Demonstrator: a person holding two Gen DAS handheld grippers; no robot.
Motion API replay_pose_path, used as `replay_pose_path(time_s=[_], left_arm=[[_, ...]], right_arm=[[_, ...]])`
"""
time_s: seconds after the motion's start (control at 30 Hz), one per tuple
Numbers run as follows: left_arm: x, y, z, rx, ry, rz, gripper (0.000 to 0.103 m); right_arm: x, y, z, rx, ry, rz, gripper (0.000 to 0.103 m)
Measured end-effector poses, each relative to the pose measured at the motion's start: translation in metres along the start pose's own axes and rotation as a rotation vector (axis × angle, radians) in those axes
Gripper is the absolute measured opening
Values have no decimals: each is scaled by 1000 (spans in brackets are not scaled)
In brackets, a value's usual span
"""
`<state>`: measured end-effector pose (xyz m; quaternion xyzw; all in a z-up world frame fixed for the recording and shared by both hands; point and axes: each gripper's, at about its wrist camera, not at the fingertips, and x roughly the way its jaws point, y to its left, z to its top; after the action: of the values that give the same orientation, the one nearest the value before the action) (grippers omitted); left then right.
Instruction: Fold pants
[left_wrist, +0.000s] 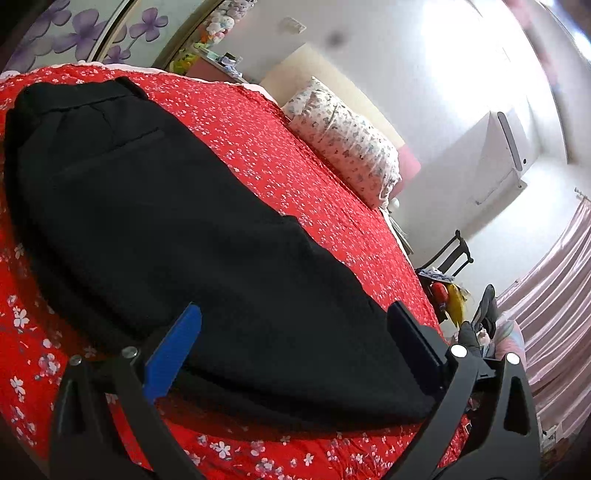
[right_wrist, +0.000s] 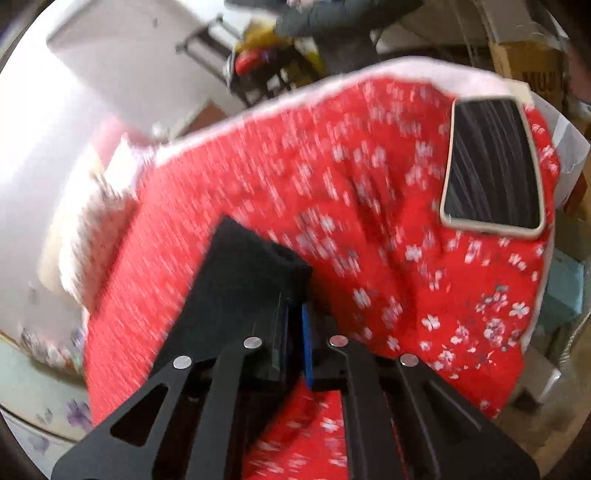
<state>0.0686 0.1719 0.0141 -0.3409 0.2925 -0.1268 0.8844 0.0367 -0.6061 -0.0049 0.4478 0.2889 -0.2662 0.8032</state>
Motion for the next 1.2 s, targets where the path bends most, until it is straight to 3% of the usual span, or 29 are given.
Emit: replay_pose_path(time_s=[0.07, 0.13, 0.2, 0.23, 0.33, 0.5, 0.6, 0.8, 0.97, 1.2], left_arm=[[2, -1, 0, 4, -1, 8, 101], [2, -3, 0, 10, -1, 16, 101], [2, -3, 0, 12, -1, 17, 101], [1, -3, 0, 8, -2, 14, 101], [0, -2, -1, -8, -4, 3, 101], [0, -2, -1, -7, -1, -2, 101], [-3, 1, 0, -20, -5, -15, 101], [-26, 27, 11, -165, -68, -113, 101], [-28, 57, 20, -304, 19, -248, 99], [-24, 49, 5, -332, 124, -255, 99]], right_arm=[[-2, 2, -3, -68, -2, -3, 7], [-9, -2, -1, -54, 28, 15, 21], [-19, -11, 2, 8, 55, 55, 52], [-24, -15, 3, 24, 42, 72, 57], [-42, -24, 3, 21, -3, 97, 58], [-26, -39, -4, 137, 75, 126, 55], [-27, -34, -13, 103, 55, 111, 55], [-17, -32, -21, 128, 97, 134, 55], [-16, -40, -26, 136, 98, 156, 55], [-19, -45, -29, 124, 101, 159, 55]])
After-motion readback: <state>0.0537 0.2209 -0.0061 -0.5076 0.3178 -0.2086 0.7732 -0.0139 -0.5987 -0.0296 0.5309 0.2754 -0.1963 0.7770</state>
